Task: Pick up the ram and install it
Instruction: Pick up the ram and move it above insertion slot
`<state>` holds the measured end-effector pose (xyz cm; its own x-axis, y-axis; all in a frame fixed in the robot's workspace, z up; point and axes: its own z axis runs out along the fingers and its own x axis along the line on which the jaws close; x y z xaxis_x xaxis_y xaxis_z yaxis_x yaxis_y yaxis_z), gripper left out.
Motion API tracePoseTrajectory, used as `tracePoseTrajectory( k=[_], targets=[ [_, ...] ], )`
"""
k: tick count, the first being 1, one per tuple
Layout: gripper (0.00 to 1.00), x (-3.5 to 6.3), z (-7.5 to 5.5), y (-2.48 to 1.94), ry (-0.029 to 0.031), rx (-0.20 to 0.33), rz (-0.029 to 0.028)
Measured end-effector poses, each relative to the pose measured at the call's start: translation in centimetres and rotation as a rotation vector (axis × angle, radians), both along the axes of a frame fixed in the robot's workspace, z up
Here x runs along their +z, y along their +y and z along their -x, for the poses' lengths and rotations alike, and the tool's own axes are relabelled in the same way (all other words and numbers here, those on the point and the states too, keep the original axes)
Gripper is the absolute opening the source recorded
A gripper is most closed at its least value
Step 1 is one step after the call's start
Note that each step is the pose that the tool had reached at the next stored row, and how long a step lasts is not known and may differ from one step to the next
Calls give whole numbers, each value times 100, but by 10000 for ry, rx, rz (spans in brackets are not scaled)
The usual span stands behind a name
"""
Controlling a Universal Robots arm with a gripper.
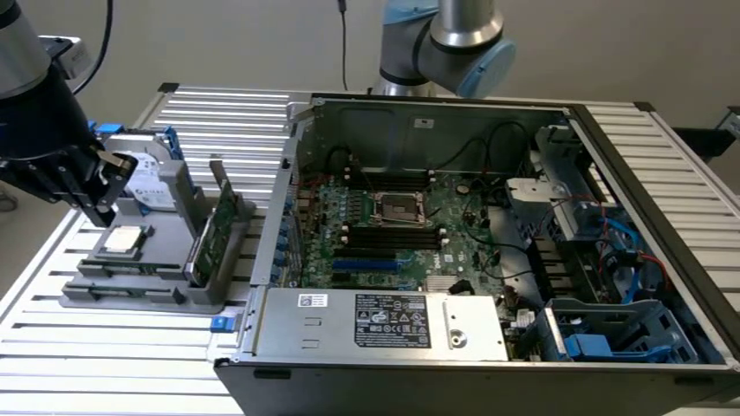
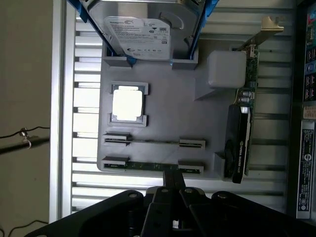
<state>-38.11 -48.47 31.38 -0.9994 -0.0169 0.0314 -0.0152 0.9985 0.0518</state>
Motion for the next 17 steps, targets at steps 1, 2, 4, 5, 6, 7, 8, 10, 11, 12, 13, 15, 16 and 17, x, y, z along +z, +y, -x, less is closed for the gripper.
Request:
tracePoseTrajectory(
  k=[1,2,4,5,6,7,8,10,11,12,13,15,16,17],
  targets=[
    [11,-1,2,0,-1,0,-1],
    [11,-3,25,-1,-14,3,-14],
    [11,-24,41,-2,-28,181,-79],
    [11,-27,41,-2,-24,360,-77],
    [11,-32,42,-2,-23,555,-77],
    [11,-38,42,-2,-23,736,-78],
    [11,-44,42,-2,-23,909,-79],
    [11,-54,42,-2,-21,1275,-80],
    [11,-58,42,-2,-20,1455,-80],
    [11,-63,42,-2,-20,1635,-79],
    [11,-68,42,-2,-19,1825,-80],
    [11,-76,42,-2,-17,2185,-80],
    [11,-81,42,-2,-16,2371,-80],
    [11,-86,41,-2,-17,2551,-81]
  ],
)
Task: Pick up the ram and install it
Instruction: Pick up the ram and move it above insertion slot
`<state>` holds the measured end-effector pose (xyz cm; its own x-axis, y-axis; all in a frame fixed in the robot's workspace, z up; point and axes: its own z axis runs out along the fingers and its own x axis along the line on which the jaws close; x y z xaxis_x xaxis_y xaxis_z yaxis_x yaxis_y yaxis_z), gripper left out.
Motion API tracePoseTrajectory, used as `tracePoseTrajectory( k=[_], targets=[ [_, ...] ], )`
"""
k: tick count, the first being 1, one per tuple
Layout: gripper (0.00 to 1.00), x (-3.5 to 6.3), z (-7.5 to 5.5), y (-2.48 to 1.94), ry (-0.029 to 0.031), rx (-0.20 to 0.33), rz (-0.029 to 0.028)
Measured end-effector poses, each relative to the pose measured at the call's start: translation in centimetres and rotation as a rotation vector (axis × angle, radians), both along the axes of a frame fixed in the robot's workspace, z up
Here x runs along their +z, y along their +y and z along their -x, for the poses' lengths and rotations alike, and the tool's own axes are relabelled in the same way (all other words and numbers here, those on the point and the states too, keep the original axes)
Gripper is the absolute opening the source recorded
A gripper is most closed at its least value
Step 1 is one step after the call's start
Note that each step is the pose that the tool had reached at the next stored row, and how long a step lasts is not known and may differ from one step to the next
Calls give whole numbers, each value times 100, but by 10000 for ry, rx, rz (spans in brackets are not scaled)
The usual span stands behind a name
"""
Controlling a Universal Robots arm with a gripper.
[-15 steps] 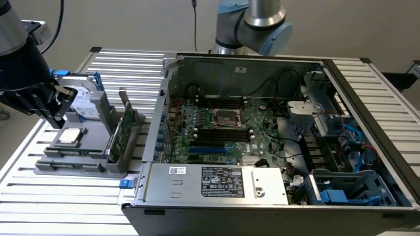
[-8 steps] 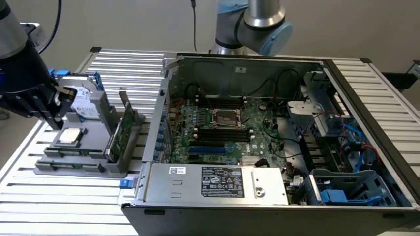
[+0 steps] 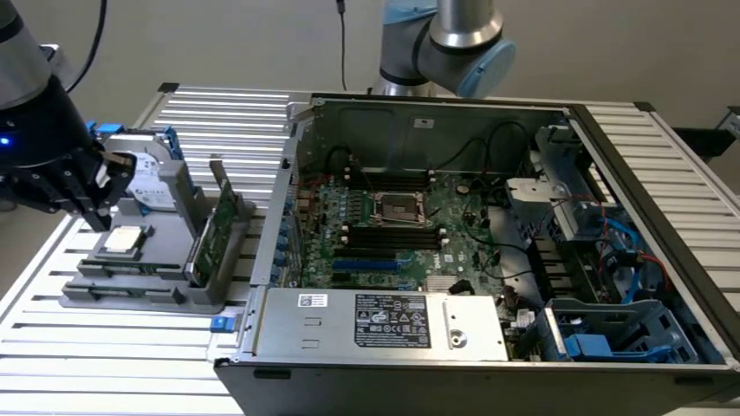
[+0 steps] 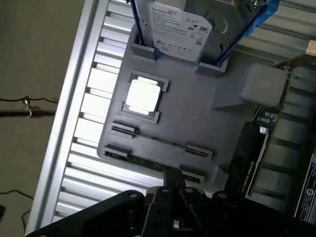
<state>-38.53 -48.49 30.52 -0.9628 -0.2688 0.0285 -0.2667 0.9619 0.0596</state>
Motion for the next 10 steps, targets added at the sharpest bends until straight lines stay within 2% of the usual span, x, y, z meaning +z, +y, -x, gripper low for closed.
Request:
tracePoseTrajectory(
  k=[10],
  targets=[
    [11,-63,0,0,0,1814,0]
  ],
)
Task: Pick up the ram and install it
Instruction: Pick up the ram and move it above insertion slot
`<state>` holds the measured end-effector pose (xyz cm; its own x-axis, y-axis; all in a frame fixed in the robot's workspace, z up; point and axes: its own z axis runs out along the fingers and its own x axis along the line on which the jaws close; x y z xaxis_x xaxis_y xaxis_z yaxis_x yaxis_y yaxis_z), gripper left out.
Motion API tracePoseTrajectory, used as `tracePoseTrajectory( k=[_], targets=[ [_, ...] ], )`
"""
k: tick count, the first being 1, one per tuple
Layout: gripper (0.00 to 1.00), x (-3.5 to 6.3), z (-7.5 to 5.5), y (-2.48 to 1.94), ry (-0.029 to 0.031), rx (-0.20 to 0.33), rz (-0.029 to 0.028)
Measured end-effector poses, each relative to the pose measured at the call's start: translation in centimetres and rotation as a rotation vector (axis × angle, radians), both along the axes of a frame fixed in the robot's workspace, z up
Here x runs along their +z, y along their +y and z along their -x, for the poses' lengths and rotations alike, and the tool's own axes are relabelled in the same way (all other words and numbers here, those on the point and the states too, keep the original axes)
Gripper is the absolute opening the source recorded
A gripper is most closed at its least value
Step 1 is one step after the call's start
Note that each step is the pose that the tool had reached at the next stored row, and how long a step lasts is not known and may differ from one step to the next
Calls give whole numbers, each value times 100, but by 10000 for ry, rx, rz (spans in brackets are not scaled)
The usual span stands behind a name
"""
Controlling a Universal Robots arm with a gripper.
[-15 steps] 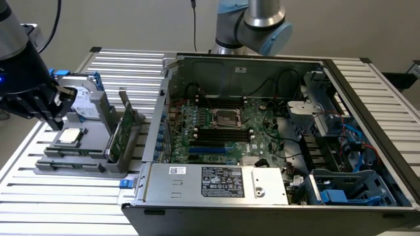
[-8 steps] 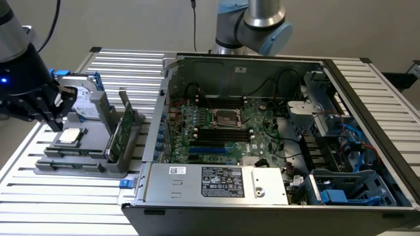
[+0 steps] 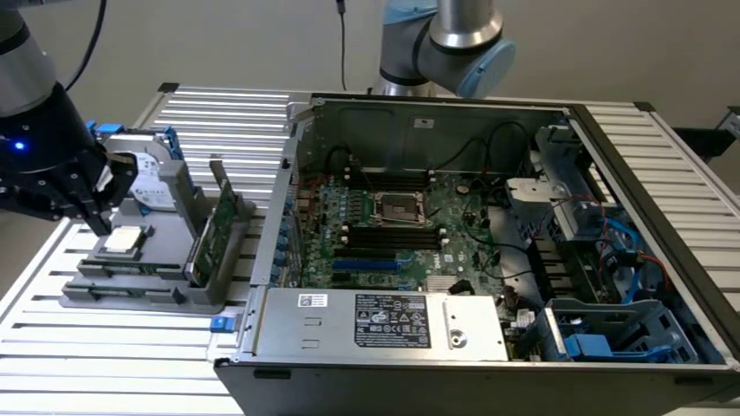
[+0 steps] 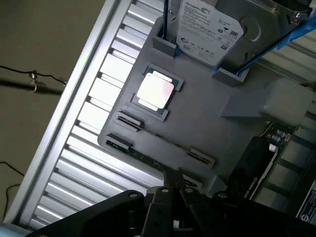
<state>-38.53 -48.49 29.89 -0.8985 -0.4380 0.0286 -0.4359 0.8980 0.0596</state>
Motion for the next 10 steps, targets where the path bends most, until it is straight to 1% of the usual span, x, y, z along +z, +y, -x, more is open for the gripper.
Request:
tracePoseTrajectory(
  k=[10],
  targets=[
    [11,-72,0,0,1,1815,1]
  ],
)
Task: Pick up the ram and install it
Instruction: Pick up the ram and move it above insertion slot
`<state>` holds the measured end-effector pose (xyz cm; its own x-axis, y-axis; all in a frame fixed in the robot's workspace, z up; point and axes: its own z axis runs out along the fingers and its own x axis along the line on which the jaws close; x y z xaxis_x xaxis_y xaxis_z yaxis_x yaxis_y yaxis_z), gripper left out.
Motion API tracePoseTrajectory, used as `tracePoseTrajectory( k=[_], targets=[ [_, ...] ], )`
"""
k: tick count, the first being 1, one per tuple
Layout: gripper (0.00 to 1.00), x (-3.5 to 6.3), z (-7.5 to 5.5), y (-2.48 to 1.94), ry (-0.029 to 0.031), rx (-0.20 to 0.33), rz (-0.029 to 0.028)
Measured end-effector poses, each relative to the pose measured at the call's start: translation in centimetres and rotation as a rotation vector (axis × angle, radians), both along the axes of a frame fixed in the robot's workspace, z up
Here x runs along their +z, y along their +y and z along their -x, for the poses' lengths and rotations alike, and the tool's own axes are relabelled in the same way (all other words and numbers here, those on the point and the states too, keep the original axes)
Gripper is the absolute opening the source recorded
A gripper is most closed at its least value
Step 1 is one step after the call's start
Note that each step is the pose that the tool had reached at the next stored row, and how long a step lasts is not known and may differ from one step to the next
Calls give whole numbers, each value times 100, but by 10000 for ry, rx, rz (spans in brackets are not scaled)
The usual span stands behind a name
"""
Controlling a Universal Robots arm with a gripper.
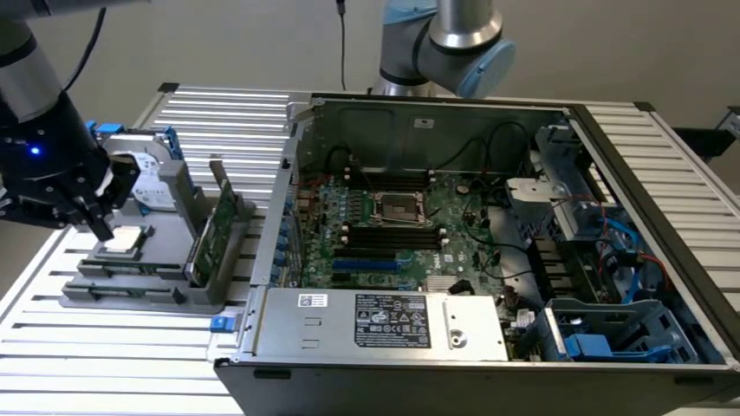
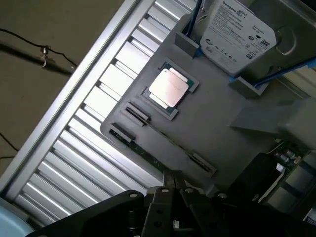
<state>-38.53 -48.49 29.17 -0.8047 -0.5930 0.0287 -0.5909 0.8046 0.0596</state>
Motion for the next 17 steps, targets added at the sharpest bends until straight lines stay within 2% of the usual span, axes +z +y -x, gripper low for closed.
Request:
tracePoseTrajectory(
  k=[17],
  targets=[
    [11,-134,0,0,-3,3096,-1]
  ],
)
